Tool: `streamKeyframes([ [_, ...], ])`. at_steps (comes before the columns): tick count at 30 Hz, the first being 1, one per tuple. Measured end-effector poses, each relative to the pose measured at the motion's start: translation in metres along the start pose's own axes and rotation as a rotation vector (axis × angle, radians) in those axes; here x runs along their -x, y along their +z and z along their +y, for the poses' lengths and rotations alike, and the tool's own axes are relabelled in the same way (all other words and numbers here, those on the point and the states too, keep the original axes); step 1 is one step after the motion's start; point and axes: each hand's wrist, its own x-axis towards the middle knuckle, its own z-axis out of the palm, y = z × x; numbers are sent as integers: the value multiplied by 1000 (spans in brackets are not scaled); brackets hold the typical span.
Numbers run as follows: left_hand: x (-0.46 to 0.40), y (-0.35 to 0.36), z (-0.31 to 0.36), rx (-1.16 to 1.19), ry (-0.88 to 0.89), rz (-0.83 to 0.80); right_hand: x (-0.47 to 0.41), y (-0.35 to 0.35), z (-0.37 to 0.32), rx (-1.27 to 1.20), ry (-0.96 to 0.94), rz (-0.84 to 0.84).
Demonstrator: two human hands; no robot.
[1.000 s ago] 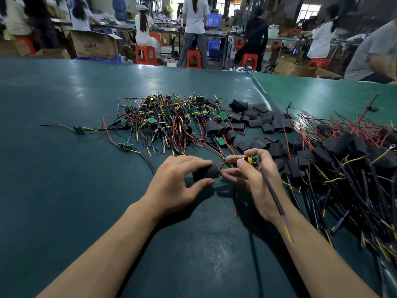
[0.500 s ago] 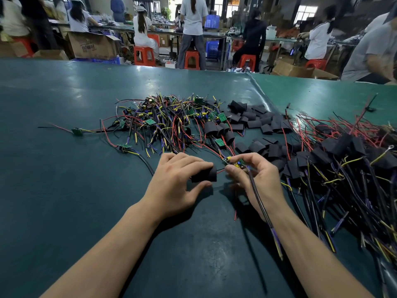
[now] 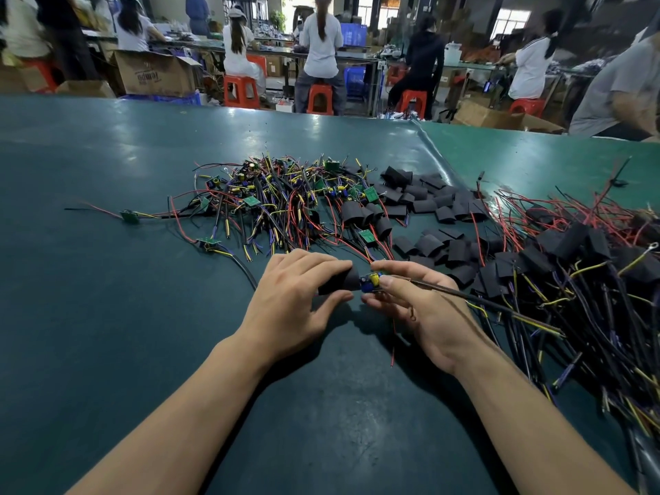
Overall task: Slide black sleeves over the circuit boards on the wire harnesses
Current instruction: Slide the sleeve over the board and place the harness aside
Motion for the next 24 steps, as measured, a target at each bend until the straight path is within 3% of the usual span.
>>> streamKeyframes([
  [10,1,2,0,241,-85,-102,0,-3,-4,-10,40,34],
  [16,0,3,0,233,-34,-9,3,-1,-6,-89,40,12],
  [24,1,4,0,223,-14,28,0,-1,-2,-19,-8,49],
])
